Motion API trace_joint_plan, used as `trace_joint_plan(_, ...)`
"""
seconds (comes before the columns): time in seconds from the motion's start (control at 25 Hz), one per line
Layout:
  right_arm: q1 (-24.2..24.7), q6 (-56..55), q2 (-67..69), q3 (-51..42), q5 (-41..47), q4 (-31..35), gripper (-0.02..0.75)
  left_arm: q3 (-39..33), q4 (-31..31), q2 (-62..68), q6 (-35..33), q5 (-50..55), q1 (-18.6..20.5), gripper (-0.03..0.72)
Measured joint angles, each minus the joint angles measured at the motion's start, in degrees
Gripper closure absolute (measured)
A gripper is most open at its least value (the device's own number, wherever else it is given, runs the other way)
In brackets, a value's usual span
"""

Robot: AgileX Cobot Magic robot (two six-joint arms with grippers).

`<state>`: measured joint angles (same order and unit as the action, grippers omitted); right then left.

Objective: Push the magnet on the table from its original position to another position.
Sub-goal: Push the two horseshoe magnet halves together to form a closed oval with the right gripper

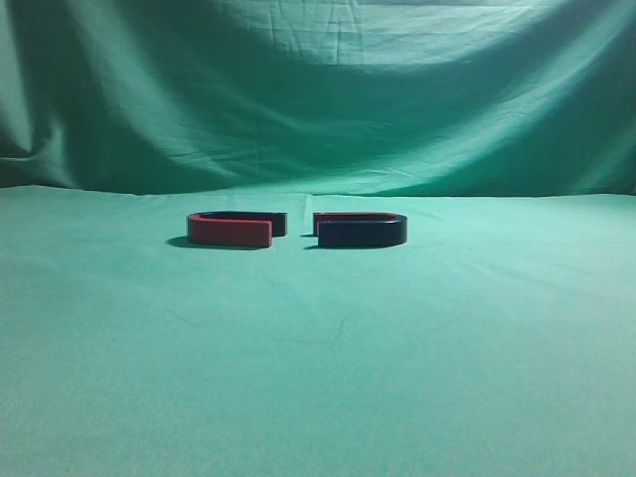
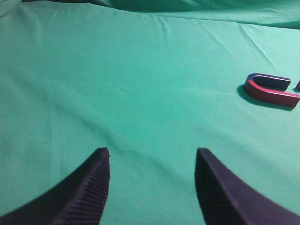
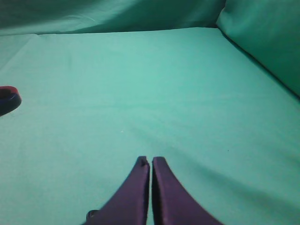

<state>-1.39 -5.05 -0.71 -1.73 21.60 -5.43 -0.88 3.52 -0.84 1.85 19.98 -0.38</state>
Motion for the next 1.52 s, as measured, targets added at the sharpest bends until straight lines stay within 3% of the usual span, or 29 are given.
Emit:
trace_joint_plan(1.12,0.0,0.37,0.0,0.0,-0.97,-1.28,0.738,0.0,0.0,0.0,0.0,0.0,0.0,0.316)
trace_joint_plan(1.24,0.0,0.14,0.0,0.0,-8.57,-1.55,0.738,0.0,0.0,0.0,0.0,0.0,0.0,0.316)
trace_joint_plan(1.52,0.0,-3.09,0.0,0.0,-40.18,-1.78,0.738,0.0,0.0,0.0,0.0,0.0,0.0,0.316)
